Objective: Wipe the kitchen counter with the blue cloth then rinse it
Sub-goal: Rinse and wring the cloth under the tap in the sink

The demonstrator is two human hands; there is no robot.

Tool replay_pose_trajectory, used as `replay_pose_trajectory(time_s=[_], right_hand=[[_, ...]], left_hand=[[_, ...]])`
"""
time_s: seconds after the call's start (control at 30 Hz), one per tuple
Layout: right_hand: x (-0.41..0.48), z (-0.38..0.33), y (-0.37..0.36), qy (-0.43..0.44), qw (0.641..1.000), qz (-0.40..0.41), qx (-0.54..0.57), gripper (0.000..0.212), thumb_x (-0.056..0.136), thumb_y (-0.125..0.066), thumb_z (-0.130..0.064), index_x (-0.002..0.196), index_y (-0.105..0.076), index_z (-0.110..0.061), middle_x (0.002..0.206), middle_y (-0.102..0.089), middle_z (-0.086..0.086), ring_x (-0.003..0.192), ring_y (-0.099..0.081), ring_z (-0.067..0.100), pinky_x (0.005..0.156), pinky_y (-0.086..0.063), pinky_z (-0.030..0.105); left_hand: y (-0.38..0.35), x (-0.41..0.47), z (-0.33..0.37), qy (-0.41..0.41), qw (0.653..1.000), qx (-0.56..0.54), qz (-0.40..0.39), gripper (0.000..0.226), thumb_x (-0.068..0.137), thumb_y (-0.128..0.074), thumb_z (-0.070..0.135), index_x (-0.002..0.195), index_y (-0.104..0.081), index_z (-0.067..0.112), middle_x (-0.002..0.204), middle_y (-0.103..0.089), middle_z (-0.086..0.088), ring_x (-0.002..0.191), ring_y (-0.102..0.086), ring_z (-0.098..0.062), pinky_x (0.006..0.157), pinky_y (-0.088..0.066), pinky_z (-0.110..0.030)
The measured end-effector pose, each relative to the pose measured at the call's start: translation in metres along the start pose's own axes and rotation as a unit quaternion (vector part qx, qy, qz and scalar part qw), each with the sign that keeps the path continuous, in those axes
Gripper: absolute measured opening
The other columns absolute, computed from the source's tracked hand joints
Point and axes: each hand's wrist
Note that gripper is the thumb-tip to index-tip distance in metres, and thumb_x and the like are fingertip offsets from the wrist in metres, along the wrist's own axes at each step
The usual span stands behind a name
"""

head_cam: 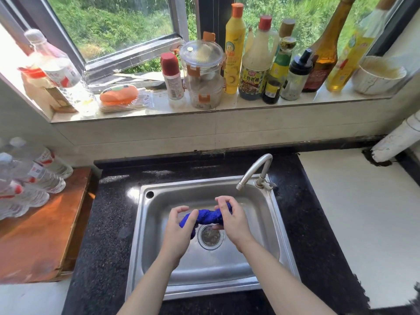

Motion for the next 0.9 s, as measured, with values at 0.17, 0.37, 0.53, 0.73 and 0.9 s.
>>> replay_pose_trajectory(time_s=[0.17,0.37,0.53,0.73,0.9], right_hand=[[-0.001,0.0,0.004,0.034,0.998,0.022,-0.041,0.019,0.104,-0.049,-0.042,0.105,-0.063,-0.03,0.092,-0.063,0.0,0.08,-0.064,0.017,0.076,-0.06,0.054],[-0.006,0.0,0.003,0.08,0.992,0.03,-0.098,0.021,0.107,-0.043,-0.036,0.101,-0.062,-0.028,0.078,-0.058,-0.014,0.072,-0.054,0.003,0.074,-0.047,0.026],[-0.012,-0.004,-0.014,0.024,0.998,0.06,0.002,0.05,0.107,-0.04,-0.041,0.063,-0.041,-0.018,0.057,-0.041,-0.007,0.056,-0.037,0.012,0.059,-0.034,0.03],[0.006,-0.011,-0.012,-0.116,0.983,0.13,0.062,0.051,0.103,-0.047,-0.039,0.059,-0.037,-0.017,0.047,-0.036,-0.004,0.049,-0.035,0.016,0.052,-0.032,0.028],[0.025,-0.016,-0.006,-0.152,0.976,0.144,-0.065,0.041,0.091,-0.044,-0.038,0.061,-0.052,-0.011,0.066,-0.058,0.007,0.067,-0.051,0.028,0.069,-0.046,0.043]], left_hand=[[-0.005,0.002,0.002,0.108,0.987,-0.099,-0.058,0.024,0.096,-0.065,0.023,0.112,-0.055,0.008,0.083,-0.069,-0.007,0.062,-0.062,-0.023,0.044,-0.037,-0.024],[-0.013,0.004,0.019,0.235,0.961,-0.133,-0.058,0.038,0.082,-0.07,0.059,0.085,-0.055,0.023,0.067,-0.053,-0.003,0.051,-0.05,-0.016,0.061,-0.045,-0.029],[-0.032,0.008,0.024,0.196,0.969,-0.125,0.084,0.055,0.086,-0.06,0.067,0.074,-0.052,0.014,0.056,-0.045,0.0,0.047,-0.035,-0.017,0.045,-0.032,-0.025],[-0.031,0.002,0.002,-0.248,0.926,0.255,0.13,0.061,0.097,-0.036,0.051,0.05,-0.032,0.014,0.042,-0.034,0.004,0.043,-0.036,-0.021,0.048,-0.033,-0.042],[-0.026,0.007,-0.006,-0.401,0.833,0.369,0.101,0.046,0.1,-0.04,0.036,0.057,-0.033,0.021,0.043,-0.035,0.004,0.036,-0.037,-0.024,0.034,-0.032,-0.036]])
Point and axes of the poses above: each hand's wrist, its own x-axis towards the middle knuckle, its own y-axis out of the back of the hand, z = x × y
